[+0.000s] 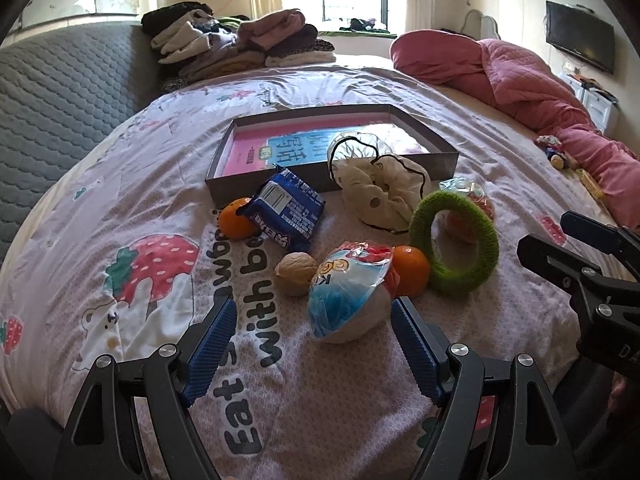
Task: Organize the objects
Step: 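Move the left tool to the blue-wrapped candy egg while the right tool approaches the green fuzzy ring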
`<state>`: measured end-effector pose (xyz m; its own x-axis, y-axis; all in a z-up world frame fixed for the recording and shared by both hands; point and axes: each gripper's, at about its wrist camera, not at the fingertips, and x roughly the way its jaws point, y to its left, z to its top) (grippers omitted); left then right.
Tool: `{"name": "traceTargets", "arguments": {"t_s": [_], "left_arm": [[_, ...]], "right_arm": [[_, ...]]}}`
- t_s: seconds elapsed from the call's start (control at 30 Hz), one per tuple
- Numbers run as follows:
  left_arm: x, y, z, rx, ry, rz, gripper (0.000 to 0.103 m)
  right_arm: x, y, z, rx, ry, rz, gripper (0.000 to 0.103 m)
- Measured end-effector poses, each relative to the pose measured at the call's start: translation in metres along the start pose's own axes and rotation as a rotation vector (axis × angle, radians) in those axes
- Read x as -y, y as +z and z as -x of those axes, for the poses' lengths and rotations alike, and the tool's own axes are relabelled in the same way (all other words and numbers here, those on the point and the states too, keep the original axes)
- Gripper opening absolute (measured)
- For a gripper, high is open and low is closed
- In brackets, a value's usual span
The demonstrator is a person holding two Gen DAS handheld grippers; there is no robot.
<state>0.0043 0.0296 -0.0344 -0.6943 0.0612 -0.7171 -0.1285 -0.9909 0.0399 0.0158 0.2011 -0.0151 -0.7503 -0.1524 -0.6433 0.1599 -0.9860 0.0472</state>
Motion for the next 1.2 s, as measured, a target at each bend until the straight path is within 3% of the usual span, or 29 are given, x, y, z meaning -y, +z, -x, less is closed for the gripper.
{"name": "traceTargets", "arguments": {"t_s": [0.23,0.7,1.07,1.2], "left_arm": [[0.002,0.002,-0.008,0.015,-0.006,-0.023,0.080],[0.005,0.006,-0.018,0.012,-0.033,-0.046,0.080],[0.002,0.009,-0.026,0.000,-0.060,-0.033,0.080],[0.003,0.009,-0.027,0.002,-0.070,-0.036,0.075]], "right_arm": [[-0.005,-0.002,-0.015,-0.023,-0.004,0.014,0.074],[-0.005,-0.003,-0.041,-0.084,0.038,-0.030,0.055],[-0.007,-0.004,-0.053,-0.112,0.126,-0.063,0.026],[-0.007,-0.003,-0.053,-0.109,0.146,-0.067,0.022]]}}
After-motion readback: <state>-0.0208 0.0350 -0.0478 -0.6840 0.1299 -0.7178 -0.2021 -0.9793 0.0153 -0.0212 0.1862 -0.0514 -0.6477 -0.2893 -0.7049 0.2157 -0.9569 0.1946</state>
